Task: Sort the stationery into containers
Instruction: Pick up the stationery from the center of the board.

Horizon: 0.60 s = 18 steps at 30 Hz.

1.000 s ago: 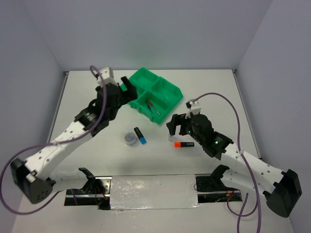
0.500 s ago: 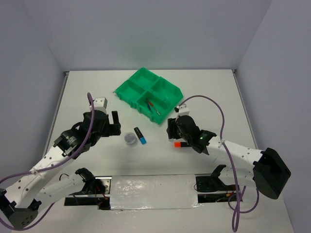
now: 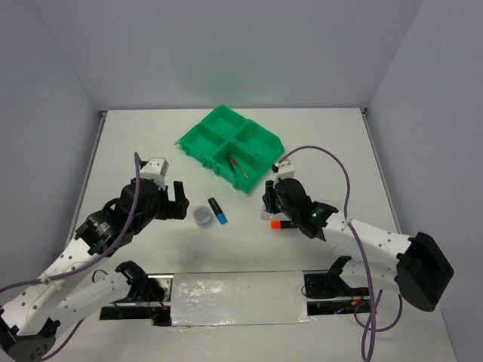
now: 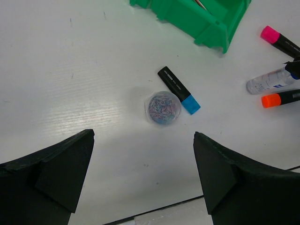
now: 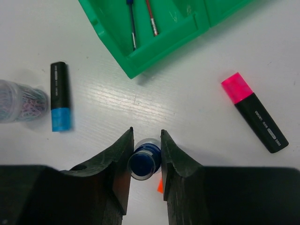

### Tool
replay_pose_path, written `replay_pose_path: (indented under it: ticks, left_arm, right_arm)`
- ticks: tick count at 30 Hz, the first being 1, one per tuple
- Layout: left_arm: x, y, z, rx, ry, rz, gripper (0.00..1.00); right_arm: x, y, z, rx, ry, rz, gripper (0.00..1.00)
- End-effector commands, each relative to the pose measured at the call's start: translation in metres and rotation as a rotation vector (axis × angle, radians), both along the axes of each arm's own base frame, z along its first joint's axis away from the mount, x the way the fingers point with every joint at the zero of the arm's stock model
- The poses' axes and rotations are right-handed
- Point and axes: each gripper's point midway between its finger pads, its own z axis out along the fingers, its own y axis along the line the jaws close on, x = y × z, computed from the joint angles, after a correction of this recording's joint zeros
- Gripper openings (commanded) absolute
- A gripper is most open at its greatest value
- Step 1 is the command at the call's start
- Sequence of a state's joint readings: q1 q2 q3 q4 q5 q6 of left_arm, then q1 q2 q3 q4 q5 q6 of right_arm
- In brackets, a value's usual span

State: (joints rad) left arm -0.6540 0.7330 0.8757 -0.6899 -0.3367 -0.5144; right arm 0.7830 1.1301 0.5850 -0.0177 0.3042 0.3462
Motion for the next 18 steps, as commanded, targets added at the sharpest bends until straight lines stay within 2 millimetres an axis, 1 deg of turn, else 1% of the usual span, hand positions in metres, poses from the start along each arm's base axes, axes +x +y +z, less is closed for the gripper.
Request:
replay_pose_path:
  ticks: [1,3,4,5,6,7,8,9,10,11,12,13,14,15,16,17,18]
  left_arm:
    - [-0.001,-0.005,0.017,-0.046,-0.075,-0.042,0.99]
    - [-0.002,-0.003,0.022,-0.061,-0.097,-0.037,0.99]
    - [-0.002,0.0,0.023,-0.061,-0.102,-0.025,0.99]
    - [-0.003,0.001,0.024,-0.067,-0.106,-0.014,0.99]
    - [-0.002,0.004,0.024,-0.066,-0.11,0.0,0.99]
    - [-0.002,0.006,0.024,-0.064,-0.115,0.015,0.99]
    - [-0.001,0.007,0.026,-0.07,-0.119,0.022,0.99]
    - [-0.001,0.008,0.025,-0.066,-0.117,0.024,0.99]
    - [-0.001,0.006,0.024,-0.07,-0.113,0.014,0.99]
    - [-0.001,0.005,0.024,-0.069,-0.113,0.008,0.99]
    - [0.0,0.005,0.025,-0.073,-0.115,0.005,0.99]
    - [-0.001,0.004,0.023,-0.07,-0.109,-0.003,0.99]
    - [-0.001,0.003,0.023,-0.072,-0.106,-0.005,0.99]
    - [-0.001,0.002,0.023,-0.076,-0.109,-0.008,0.99]
    - [-0.001,0.002,0.024,-0.078,-0.112,-0.013,0.99]
    - [-0.002,0.001,0.024,-0.084,-0.113,-0.022,0.99]
    - [-0.003,0.0,0.025,-0.086,-0.114,-0.026,0.99]
  right_arm:
    - [0.013,0.01,0.071,0.113,-0.153,-0.008,0.0]
    - [0.012,0.018,0.108,0.166,-0.196,0.041,0.0]
    - [0.012,0.022,0.122,0.183,-0.214,0.057,0.0]
    - [0.016,0.028,0.152,0.219,-0.252,0.076,0.0]
    - [0.023,0.034,0.156,0.197,-0.257,0.09,0.0]
    - [0.033,0.041,0.187,0.227,-0.313,0.095,0.0]
    - [0.043,0.045,0.197,0.225,-0.331,0.098,0.0]
    - [0.06,0.057,0.185,0.177,-0.312,0.113,0.0]
    - [0.073,0.065,0.216,0.201,-0.363,0.119,0.0]
    - [0.086,0.068,0.22,0.173,-0.375,0.11,0.0]
    - [0.106,0.078,0.208,0.136,-0.354,0.107,0.0]
    - [0.12,0.084,0.242,0.156,-0.416,0.102,0.0]
    - [0.135,0.082,0.247,0.133,-0.434,0.061,0.0]
    - [0.163,0.086,0.226,0.091,-0.399,0.037,0.0]
    - [0.177,0.089,0.256,0.115,-0.437,0.026,0.0]
    - [0.191,0.091,0.254,0.107,-0.436,0.022,0.0]
    - [0.207,0.09,0.253,0.104,-0.441,0.01,0.0]
